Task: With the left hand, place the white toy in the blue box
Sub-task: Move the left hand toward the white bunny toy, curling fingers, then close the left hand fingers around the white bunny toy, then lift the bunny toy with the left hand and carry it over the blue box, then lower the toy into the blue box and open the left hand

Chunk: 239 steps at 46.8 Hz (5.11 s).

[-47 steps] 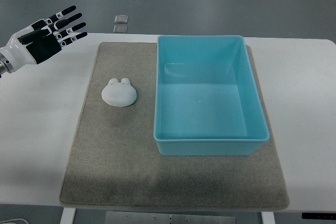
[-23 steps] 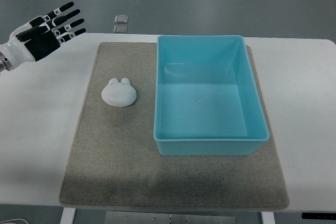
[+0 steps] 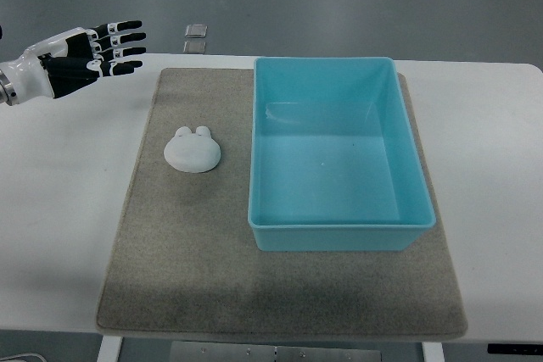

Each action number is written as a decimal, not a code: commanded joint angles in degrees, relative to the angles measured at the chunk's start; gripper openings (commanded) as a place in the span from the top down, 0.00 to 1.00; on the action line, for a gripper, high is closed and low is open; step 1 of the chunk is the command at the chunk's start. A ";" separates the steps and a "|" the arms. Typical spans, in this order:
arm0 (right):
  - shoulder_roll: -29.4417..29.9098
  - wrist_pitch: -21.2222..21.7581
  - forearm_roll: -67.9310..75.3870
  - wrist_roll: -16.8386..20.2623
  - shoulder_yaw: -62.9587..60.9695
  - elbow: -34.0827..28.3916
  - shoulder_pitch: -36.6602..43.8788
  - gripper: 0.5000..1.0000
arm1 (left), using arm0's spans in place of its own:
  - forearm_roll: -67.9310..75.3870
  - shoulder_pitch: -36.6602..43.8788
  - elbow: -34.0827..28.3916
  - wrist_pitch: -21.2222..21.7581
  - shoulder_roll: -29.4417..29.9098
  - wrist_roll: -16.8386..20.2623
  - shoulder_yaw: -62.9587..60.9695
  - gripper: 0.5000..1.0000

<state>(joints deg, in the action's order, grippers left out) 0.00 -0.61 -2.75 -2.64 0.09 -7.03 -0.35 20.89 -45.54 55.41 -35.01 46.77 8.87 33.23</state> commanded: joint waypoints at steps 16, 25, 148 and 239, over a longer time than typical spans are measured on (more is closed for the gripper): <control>0.00 0.00 -0.06 0.00 0.00 0.00 0.00 0.13 | 18.66 -1.31 3.56 2.13 2.62 3.17 -0.01 0.02; 0.00 0.00 0.03 0.00 0.00 0.00 0.00 0.13 | 25.78 -1.22 9.27 5.74 5.08 3.17 -0.09 0.03; 0.00 0.00 0.03 0.00 0.00 0.00 0.00 0.13 | 61.99 -4.82 18.15 25.87 -2.47 2.20 -10.20 1.00; 0.00 0.00 0.03 0.00 0.00 0.00 0.00 0.13 | 68.32 -17.39 14.03 37.21 -27.70 3.26 -20.92 0.92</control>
<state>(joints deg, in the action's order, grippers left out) 0.00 -0.61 -2.73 -2.63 0.09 -7.03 -0.35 89.20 -63.41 69.94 2.19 19.46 12.12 12.30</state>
